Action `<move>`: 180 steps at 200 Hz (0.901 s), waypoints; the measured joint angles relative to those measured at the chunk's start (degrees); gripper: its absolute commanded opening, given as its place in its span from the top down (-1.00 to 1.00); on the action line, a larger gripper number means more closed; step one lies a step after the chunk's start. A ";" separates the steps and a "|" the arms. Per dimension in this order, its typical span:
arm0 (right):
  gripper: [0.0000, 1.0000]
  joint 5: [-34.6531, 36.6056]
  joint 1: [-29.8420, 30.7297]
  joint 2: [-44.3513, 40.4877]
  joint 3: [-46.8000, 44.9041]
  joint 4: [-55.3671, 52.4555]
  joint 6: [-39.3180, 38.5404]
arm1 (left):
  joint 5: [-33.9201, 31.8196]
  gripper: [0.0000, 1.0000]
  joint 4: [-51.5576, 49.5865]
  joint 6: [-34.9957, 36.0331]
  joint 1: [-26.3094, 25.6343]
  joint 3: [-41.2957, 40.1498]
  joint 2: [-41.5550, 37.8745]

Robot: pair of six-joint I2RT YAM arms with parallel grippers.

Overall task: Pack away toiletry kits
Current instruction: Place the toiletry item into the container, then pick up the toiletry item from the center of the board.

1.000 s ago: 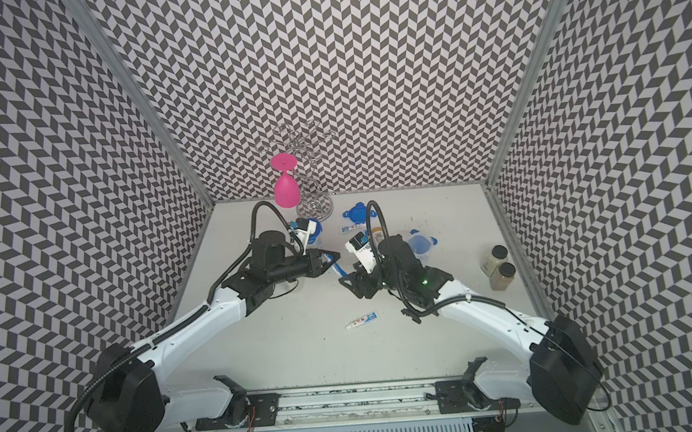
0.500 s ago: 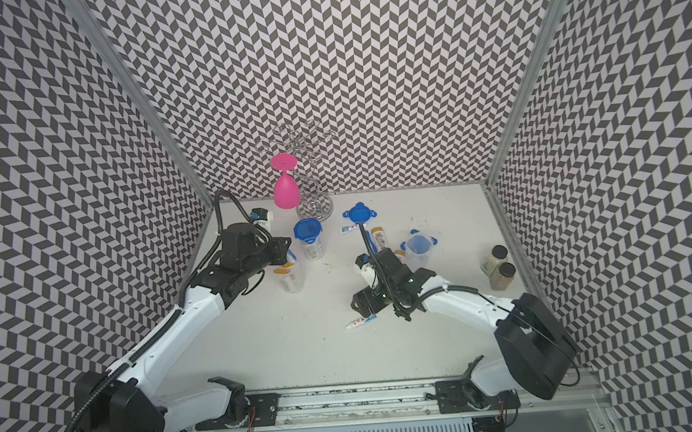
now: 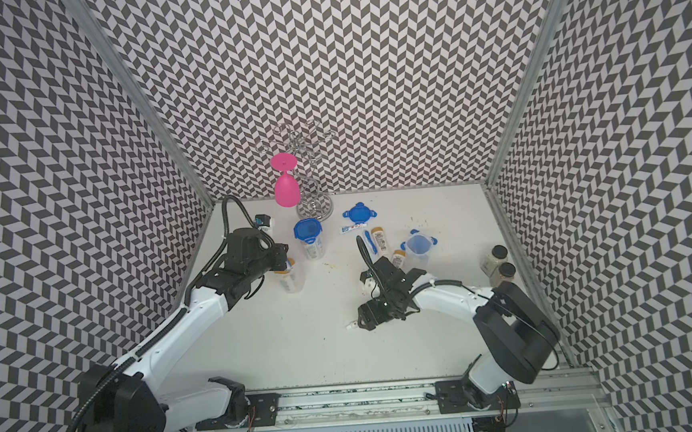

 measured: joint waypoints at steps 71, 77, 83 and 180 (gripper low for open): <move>-0.60 -2.93 0.00 3.85 1.20 1.14 0.00 | -0.04 0.42 0.13 0.24 -0.17 -1.14 -0.11; -0.59 -2.99 0.00 4.42 1.68 1.49 -0.07 | -0.07 0.39 0.22 0.26 -0.17 -1.29 -0.24; -0.59 -3.02 0.00 5.01 2.23 1.77 -0.11 | -0.07 0.36 0.24 0.17 -0.17 -1.40 -0.35; -0.58 1.73 2.08 10.93 9.62 1.60 -3.10 | -0.15 0.24 0.28 -0.02 -0.17 -2.84 -4.46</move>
